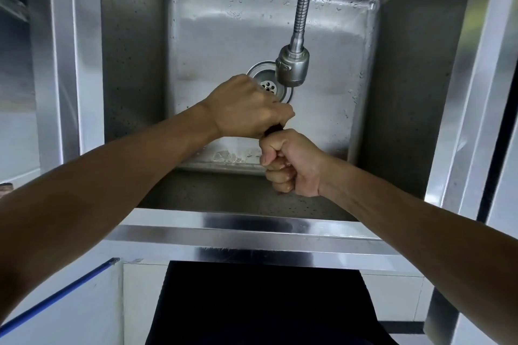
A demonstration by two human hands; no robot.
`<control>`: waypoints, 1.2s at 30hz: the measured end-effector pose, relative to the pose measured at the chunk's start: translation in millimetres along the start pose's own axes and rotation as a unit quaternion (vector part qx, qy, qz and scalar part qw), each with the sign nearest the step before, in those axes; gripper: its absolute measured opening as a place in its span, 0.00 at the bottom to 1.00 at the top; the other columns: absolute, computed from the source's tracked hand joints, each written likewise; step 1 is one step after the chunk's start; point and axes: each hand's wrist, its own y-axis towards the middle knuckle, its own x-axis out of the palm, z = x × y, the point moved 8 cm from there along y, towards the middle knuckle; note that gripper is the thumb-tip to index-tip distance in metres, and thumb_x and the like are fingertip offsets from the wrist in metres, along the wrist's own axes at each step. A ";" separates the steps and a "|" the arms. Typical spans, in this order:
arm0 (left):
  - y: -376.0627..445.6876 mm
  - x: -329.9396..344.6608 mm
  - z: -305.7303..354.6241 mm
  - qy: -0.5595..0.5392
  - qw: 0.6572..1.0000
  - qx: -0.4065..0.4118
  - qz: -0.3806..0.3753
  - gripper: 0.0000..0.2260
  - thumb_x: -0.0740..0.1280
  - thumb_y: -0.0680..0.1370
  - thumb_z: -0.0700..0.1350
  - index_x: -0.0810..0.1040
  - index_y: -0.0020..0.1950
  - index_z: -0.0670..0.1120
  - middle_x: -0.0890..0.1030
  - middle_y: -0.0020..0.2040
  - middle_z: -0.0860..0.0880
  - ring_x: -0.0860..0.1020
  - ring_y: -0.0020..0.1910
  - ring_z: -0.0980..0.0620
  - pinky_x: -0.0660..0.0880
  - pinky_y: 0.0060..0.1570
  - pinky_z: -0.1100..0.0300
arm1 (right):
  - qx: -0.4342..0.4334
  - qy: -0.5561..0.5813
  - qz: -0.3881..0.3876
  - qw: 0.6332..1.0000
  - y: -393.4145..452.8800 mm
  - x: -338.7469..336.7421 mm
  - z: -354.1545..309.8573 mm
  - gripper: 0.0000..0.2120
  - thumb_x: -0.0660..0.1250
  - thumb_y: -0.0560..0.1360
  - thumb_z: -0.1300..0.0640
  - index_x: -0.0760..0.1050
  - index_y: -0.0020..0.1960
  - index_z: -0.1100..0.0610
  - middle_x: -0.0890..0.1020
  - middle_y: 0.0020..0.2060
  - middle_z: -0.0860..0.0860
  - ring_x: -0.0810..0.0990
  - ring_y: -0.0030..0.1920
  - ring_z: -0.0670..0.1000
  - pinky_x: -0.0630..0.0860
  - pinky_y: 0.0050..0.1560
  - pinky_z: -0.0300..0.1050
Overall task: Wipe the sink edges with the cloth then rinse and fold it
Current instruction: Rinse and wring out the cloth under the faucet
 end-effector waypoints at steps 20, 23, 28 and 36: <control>-55.6 24.0 -22.2 -0.291 0.874 -0.326 -0.214 0.21 0.73 0.77 0.58 0.74 0.67 0.55 0.79 0.54 0.54 0.78 0.50 0.51 0.75 0.49 0.56 | -0.200 -0.292 0.106 0.929 -6.3 -63.4 -46.4 0.07 0.71 0.79 0.58 0.81 0.56 0.56 0.80 0.37 0.51 0.77 0.36 0.49 0.74 0.40 0.46; -70.2 12.5 -26.4 -0.345 0.828 -0.397 -0.197 0.17 0.66 0.80 0.64 0.79 0.54 0.51 0.80 0.45 0.51 0.78 0.43 0.51 0.75 0.43 0.59 | -0.319 -0.250 0.171 0.898 -22.4 -69.8 -53.9 0.11 0.73 0.79 0.61 0.81 0.61 0.54 0.85 0.44 0.48 0.81 0.41 0.44 0.76 0.45 0.37; -82.5 8.9 -29.7 -0.395 0.734 -0.510 -0.212 0.18 0.57 0.84 0.62 0.79 0.64 0.55 0.81 0.57 0.52 0.80 0.53 0.51 0.76 0.56 0.54 | -0.422 -0.265 0.277 0.822 -48.5 -56.3 -66.9 0.11 0.77 0.75 0.62 0.84 0.57 0.55 0.85 0.49 0.48 0.81 0.48 0.37 0.73 0.51 0.28; -52.2 -14.8 -12.7 -0.573 0.717 -0.390 -0.075 0.15 0.70 0.78 0.38 0.80 0.65 0.46 0.84 0.57 0.43 0.84 0.55 0.43 0.81 0.58 0.51 | -0.428 -0.167 0.210 0.863 -56.7 -27.3 -67.7 0.08 0.76 0.77 0.62 0.82 0.54 0.53 0.87 0.43 0.48 0.87 0.43 0.51 0.84 0.47 0.46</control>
